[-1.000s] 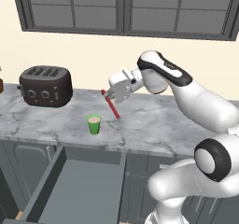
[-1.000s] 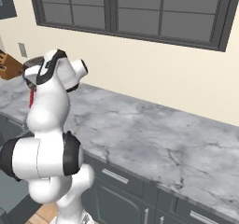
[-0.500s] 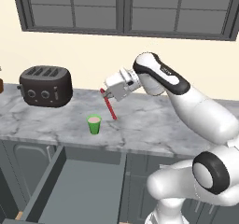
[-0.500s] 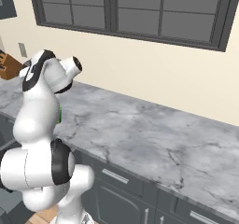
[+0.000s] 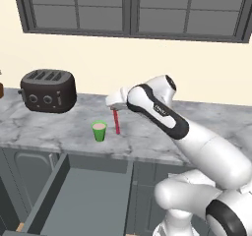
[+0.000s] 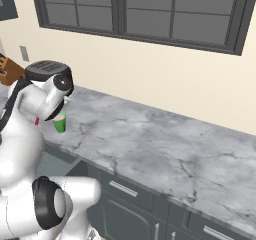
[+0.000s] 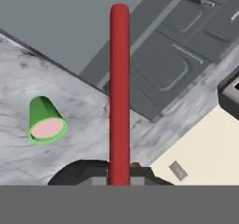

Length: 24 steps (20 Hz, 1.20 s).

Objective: Pick up the straw from the left drawer and put it inside the smoothie cup.

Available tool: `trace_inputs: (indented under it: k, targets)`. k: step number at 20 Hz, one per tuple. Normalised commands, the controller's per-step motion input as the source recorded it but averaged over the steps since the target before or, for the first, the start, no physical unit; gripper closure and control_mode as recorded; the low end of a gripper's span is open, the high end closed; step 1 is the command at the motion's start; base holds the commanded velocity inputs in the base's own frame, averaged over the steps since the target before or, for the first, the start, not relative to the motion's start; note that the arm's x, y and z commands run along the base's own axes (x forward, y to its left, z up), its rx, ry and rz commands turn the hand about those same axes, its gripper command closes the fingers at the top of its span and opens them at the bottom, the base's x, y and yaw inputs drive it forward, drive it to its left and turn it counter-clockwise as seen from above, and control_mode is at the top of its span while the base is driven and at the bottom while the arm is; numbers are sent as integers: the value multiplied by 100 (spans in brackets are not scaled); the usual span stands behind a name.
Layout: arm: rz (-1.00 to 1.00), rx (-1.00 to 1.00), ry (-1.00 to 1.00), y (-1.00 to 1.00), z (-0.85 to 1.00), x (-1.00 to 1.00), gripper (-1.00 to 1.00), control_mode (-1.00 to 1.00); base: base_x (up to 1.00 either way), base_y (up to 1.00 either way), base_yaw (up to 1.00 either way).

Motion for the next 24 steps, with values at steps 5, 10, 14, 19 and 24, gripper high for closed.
trace_inputs:
  k: [5,10,14,19,24]
  targets:
    - [-26,0,-24,0,0,44,100,-100,0,0,0]
    - [-4,-1,-40,-14,3,57,100,-100,0,0,0]
    - [0,-13,-24,-6,-15,54,100,-100,0,0,0]
    - [0,-5,-1,-1,-25,6,100,-100,0,0,0]
    - [0,-3,-1,-4,-30,9,100,-100,0,0,0]
